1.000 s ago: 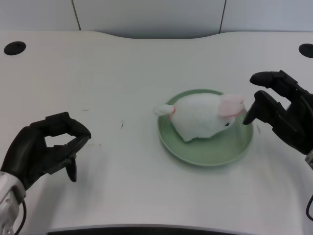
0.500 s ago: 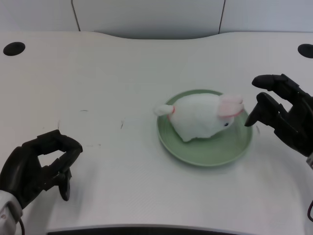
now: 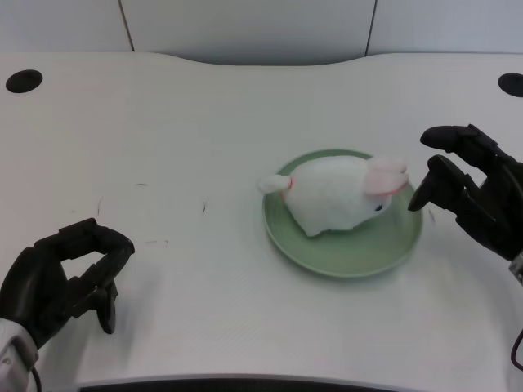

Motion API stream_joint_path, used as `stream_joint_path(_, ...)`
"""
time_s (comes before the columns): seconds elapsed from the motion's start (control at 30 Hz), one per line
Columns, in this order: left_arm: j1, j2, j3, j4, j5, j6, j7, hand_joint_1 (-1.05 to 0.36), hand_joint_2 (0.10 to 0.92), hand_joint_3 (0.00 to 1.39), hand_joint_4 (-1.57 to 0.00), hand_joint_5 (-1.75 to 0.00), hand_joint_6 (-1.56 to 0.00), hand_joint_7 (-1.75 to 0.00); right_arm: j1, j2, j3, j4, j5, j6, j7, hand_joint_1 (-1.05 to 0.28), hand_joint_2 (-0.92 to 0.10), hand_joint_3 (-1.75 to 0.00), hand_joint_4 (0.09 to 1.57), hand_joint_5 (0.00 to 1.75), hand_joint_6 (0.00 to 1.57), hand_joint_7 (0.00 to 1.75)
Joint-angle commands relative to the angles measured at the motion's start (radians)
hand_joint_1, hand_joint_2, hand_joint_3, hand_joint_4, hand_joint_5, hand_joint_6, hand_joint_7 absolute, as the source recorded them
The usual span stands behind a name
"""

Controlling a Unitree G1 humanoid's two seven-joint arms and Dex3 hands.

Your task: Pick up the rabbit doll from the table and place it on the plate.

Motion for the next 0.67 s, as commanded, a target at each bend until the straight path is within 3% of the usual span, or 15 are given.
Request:
stream_joint_path(0.03, -0.008, 0.000, 0.014, 0.007, -0.011, 0.002, 0.012, -0.49, 0.921, 0.40, -1.49, -1.47, -1.25, -1.31, -0.028, -0.021, -0.011, 0.031, -0.003, -0.024, -0.010, -0.44, -0.92, -0.29, 0.63, 1.64, 0.48, 1.31)
stream_joint_path(0.1, -0.026, 0.017, 0.025, 0.028, -0.014, 0.024, 0.009, -0.50, 0.921, 0.40, -1.48, -1.50, -1.22, -1.36, -0.048, -0.005, -0.014, 0.075, -0.010, -0.067, -0.026, -0.45, -0.92, -0.28, 0.65, 1.63, 0.50, 1.30)
stream_joint_path(0.17, -0.037, 0.023, 0.035, 0.043, -0.017, 0.038, 0.011, -0.50, 0.921, 0.39, -1.48, -1.51, -1.20, -1.39, -0.058, 0.002, -0.014, 0.097, -0.009, -0.086, -0.037, -0.46, -0.92, -0.28, 0.68, 1.63, 0.52, 1.29)
stream_joint_path(0.33, -0.042, 0.020, 0.043, 0.050, -0.013, 0.043, 0.009, -0.50, 0.921, 0.39, -1.49, -1.50, -1.21, -1.38, -0.066, 0.001, -0.012, 0.117, -0.006, -0.101, -0.037, -0.47, -0.92, -0.28, 0.68, 1.63, 0.53, 1.28)
stream_joint_path(0.47, -0.040, 0.016, 0.045, 0.045, -0.017, 0.046, 0.008, -0.48, 0.921, 0.41, -1.48, -1.49, -1.22, -1.38, -0.069, 0.000, -0.016, 0.126, -0.002, -0.103, -0.039, -0.48, -0.92, -0.30, 0.66, 1.66, 0.54, 1.27)
stream_joint_path(0.6, -0.032, 0.023, 0.038, 0.040, -0.007, 0.039, 0.005, -0.50, 0.921, 0.40, -1.49, -1.51, -1.22, -1.39, -0.067, -0.005, -0.020, 0.128, 0.010, -0.094, -0.011, -0.49, -0.92, -0.29, 0.63, 1.67, 0.52, 1.29)
stream_joint_path(0.67, -0.032, 0.021, 0.040, 0.036, -0.012, 0.043, 0.006, -0.50, 0.921, 0.40, -1.49, -1.50, -1.22, -1.39, -0.067, -0.006, -0.020, 0.127, 0.009, -0.092, -0.011, -0.49, -0.92, -0.28, 0.62, 1.68, 0.51, 1.31)
